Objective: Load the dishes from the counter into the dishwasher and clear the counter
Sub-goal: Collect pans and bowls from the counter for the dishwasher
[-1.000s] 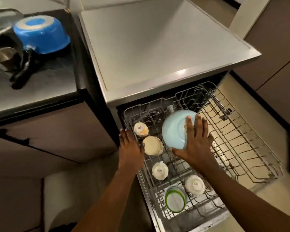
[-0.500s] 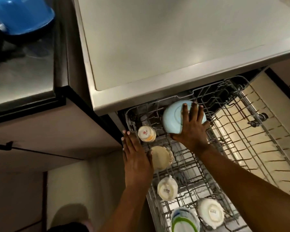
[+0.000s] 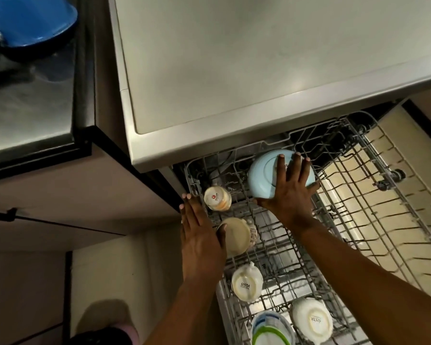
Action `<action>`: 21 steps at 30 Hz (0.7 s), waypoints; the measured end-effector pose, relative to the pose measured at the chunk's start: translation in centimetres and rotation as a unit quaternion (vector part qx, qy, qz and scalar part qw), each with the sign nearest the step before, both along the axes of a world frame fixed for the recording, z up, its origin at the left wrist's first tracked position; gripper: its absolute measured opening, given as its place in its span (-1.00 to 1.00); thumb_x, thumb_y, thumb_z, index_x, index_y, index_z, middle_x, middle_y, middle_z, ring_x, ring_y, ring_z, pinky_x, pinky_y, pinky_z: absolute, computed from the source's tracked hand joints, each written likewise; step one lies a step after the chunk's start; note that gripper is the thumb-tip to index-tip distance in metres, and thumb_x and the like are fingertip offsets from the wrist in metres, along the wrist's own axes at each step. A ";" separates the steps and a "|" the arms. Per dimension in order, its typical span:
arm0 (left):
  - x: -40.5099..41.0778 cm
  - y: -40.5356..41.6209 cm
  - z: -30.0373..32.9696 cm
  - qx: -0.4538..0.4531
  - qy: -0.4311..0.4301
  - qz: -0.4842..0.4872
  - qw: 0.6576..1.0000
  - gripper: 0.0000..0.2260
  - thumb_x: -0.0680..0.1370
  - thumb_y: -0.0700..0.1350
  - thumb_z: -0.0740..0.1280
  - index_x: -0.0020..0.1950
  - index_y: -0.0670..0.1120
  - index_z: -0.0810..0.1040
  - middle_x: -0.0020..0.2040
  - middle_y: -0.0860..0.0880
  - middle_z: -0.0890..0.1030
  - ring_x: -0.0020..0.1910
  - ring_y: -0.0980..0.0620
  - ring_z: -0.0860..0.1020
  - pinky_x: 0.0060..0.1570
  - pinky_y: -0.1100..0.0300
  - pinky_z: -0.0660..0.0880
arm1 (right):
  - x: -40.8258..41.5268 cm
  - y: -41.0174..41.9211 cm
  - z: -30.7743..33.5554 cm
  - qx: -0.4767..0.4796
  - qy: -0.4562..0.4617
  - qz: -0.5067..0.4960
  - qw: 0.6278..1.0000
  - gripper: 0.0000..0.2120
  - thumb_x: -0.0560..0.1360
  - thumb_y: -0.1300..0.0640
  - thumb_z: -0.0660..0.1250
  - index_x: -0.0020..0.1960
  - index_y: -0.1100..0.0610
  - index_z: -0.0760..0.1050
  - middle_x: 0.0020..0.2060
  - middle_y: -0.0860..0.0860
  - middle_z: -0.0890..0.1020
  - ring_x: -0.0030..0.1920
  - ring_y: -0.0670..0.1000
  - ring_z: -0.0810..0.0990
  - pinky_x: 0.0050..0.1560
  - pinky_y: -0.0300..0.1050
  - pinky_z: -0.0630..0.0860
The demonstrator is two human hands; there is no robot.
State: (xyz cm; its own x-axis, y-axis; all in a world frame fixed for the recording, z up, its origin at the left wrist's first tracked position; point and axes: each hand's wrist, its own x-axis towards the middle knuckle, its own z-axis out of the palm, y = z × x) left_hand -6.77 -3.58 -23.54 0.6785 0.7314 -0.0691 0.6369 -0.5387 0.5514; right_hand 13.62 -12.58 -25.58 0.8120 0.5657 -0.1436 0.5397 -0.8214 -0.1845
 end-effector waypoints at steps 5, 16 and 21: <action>0.0 0.1 0.0 -0.004 0.010 0.004 1.000 -0.17 0.60 0.03 0.26 0.54 -0.07 -0.36 0.54 0.00 -0.29 0.53 0.04 -0.24 0.47 0.14 -0.12 | -0.2 1.2 -1.3 -0.035 0.034 -0.008 0.999 0.25 0.26 -0.47 0.34 0.56 0.10 -0.33 0.52 0.21 -0.33 0.49 0.30 -0.38 0.26 0.61 0.02; -0.2 0.9 1.9 -0.037 0.071 -0.021 0.997 -0.22 0.60 0.25 0.02 0.55 -0.15 -0.32 0.57 -0.15 -0.25 0.56 -0.15 -0.19 0.52 -0.06 -0.04 | -5.2 -5.6 1.3 0.190 -0.021 -0.141 0.971 -0.49 0.60 -0.03 0.16 0.49 0.14 0.24 0.46 0.19 0.28 0.44 0.23 0.27 0.35 0.34 0.22; -4.6 0.0 4.1 -0.018 0.058 -0.066 0.996 -0.43 0.66 0.09 0.04 0.56 -0.22 0.09 0.56 -0.21 0.12 0.55 -0.17 0.08 0.48 -0.04 0.15 | -12.9 -8.7 3.1 0.224 -0.016 -0.114 0.968 -0.66 0.50 0.21 0.32 0.27 0.19 0.43 0.20 0.14 0.47 0.17 0.18 0.50 0.11 0.29 0.48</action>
State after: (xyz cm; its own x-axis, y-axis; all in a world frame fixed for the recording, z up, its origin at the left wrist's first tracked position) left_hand -11.38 -3.63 -19.41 0.7548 0.6314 -0.1780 0.6223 -0.6034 0.4986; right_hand 0.73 -21.25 -22.49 0.9231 0.3708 0.1019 0.3651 -0.7619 -0.5350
